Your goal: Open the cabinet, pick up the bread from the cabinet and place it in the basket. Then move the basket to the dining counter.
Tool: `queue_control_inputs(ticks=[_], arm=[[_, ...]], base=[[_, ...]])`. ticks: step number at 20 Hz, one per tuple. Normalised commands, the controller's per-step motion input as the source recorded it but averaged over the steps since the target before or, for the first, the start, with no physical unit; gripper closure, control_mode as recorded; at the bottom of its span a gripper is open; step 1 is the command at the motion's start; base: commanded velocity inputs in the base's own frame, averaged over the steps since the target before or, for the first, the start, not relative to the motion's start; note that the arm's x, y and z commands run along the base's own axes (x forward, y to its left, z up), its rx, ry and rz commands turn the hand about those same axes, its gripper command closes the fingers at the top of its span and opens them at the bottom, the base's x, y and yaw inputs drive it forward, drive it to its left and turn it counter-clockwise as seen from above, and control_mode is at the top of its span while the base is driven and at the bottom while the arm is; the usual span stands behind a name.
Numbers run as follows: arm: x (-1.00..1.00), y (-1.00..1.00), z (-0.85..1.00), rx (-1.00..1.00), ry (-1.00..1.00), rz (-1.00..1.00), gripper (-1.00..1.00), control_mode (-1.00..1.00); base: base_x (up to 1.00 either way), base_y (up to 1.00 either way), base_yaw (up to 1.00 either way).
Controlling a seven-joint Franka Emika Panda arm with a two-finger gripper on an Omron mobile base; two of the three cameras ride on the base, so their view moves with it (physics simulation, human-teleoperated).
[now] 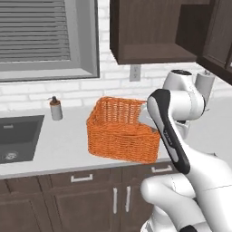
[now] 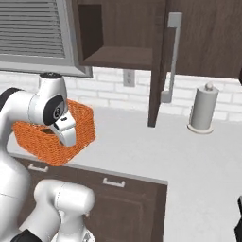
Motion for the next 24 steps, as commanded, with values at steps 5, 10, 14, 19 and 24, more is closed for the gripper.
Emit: queue_control_inputs(ticks=[5, 10, 14, 19, 24], arm=[[0.0, 0.0, 0.0, 0.0, 0.0, 0.0, 1.0, 1.0], [0.0, 0.0, 0.0, 0.0, 0.0, 0.0, 1.0, 1.0], [0.0, 0.0, 0.0, 0.0, 0.0, 0.0, 1.0, 1.0], [0.0, 0.0, 0.0, 0.0, 0.0, 0.0, 1.0, 1.0], [0.0, 0.0, 0.0, 0.0, 0.0, 0.0, 1.0, 1.0]], base=[[-0.39, 0.86, 0.36], [-0.25, 0.86, 0.63], [-0.16, 0.59, 0.76], [-0.02, 0.39, 0.83], [0.0, 0.32, 0.89]])
